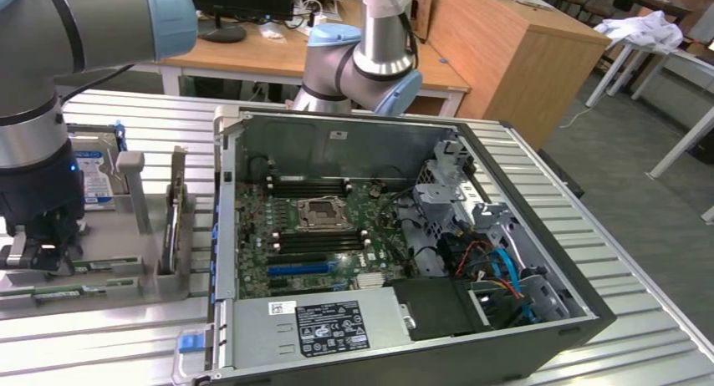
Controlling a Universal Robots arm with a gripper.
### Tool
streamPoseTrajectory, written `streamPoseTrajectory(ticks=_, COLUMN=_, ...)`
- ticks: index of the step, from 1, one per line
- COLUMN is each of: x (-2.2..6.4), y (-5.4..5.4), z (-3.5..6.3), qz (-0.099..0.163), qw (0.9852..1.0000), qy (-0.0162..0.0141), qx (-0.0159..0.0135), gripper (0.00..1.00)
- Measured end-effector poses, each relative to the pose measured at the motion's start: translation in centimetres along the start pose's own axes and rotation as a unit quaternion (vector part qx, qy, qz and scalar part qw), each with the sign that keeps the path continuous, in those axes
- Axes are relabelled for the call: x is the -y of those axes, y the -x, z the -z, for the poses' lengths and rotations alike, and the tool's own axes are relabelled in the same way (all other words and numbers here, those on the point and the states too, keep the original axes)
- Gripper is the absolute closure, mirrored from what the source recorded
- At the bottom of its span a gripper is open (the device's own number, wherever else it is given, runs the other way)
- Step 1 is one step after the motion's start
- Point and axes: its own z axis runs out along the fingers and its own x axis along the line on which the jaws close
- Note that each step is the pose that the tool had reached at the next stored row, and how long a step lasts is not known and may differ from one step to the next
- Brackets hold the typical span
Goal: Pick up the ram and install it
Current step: 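Pick up the ram and move it above insertion slot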
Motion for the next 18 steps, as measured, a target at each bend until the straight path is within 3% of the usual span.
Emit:
streamPoseTrajectory(ticks=11, x=0.03, y=-0.5, z=-0.05, qz=0.0, qw=1.0, qy=-0.0001, qx=0.0002, gripper=0.69)
streamPoseTrajectory(ticks=18, x=0.07, y=-0.6, z=-1.02, qz=0.0, qw=1.0, qy=0.0, qx=0.0001, gripper=0.69)
